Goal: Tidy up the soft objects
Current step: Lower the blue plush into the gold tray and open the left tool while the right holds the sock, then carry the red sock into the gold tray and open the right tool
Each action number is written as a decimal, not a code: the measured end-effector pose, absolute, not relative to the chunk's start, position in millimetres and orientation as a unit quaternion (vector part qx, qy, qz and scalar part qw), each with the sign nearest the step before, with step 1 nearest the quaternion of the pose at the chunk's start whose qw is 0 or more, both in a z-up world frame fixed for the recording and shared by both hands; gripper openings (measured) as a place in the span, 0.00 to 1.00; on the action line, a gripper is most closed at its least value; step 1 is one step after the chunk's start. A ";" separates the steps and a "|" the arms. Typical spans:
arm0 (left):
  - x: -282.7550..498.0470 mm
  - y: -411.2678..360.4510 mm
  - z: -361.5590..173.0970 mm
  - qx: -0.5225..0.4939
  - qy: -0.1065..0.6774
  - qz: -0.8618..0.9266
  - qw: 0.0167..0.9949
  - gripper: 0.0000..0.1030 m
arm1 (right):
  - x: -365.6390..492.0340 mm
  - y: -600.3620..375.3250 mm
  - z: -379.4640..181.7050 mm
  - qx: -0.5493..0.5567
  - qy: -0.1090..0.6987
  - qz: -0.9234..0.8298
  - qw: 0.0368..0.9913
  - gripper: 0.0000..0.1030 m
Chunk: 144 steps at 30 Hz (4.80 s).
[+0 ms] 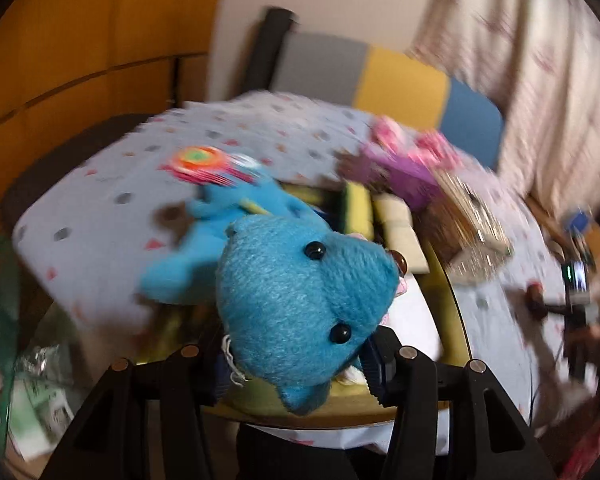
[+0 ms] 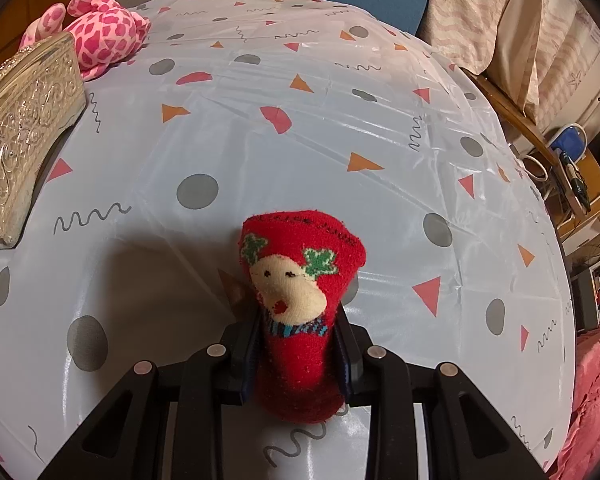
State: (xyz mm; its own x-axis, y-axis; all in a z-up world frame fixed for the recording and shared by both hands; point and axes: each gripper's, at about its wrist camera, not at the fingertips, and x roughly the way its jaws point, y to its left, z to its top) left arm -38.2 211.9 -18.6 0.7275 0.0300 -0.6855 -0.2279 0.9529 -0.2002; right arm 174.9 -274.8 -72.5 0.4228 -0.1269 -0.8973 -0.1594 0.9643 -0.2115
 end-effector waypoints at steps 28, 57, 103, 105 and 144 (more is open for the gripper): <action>-31.2 213.8 -14.5 -0.120 0.354 0.158 0.914 0.75 | 175.5 -274.1 -73.1 -0.137 0.544 0.010 0.828 0.26; -21.8 197.3 -10.2 -0.104 0.342 0.165 0.919 0.85 | 134.7 -222.1 -69.0 -0.068 0.637 0.079 0.764 0.25; -43.4 203.4 -1.2 -0.100 0.322 0.193 0.921 0.90 | 22.4 -34.2 12.4 -0.027 0.501 0.359 0.787 0.25; -44.7 204.7 -0.9 -0.100 0.321 0.196 0.921 0.90 | 24.7 -28.6 18.6 -0.022 0.495 0.363 0.789 0.25; -55.3 243.3 -13.5 -0.139 0.329 0.225 0.907 0.90 | 95.3 94.0 -52.1 -0.131 0.531 0.295 0.783 0.26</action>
State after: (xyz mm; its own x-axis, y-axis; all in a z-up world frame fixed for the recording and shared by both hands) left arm -55.3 243.3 -13.4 0.6829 0.3164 -0.6584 -0.4988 0.8605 -0.1038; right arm 95.3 94.0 -52.1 0.2618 0.3238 -0.9092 -0.6011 0.7917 0.1088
